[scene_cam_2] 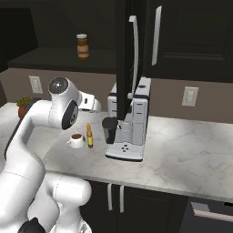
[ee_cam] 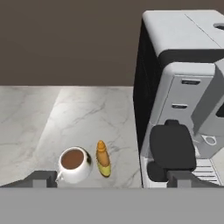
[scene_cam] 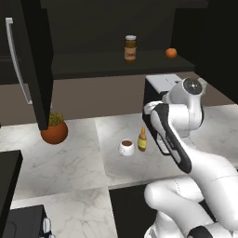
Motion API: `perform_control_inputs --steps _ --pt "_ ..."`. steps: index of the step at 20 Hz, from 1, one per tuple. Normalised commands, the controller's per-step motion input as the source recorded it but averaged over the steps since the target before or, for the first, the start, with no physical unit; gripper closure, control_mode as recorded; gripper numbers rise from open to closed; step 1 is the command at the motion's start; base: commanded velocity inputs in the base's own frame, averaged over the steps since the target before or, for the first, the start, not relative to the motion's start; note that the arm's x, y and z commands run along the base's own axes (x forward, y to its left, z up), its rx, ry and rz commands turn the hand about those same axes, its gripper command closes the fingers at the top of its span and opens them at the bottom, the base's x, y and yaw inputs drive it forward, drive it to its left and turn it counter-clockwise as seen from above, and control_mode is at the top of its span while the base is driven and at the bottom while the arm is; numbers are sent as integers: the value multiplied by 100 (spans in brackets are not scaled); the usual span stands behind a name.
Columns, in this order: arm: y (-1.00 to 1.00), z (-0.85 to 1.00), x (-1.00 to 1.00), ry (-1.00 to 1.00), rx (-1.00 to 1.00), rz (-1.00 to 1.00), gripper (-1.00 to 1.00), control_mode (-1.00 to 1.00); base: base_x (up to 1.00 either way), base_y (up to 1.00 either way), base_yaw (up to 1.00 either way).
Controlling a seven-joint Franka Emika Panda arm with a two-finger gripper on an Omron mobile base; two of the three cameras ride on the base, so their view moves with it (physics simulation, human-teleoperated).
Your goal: Pick the cinnamon and honey bottle from the cabinet and place them next to the mug.
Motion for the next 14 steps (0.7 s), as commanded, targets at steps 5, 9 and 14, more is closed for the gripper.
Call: perform_control_inputs --steps 5,9,14 --pt "0 49 -87 -2 0 0 -100 -100 0 0 0" --pt "0 57 -88 -13 0 0 -100 -100 0 0 0" --pt "2 88 -56 -19 0 0 -100 -100 0 0 0"
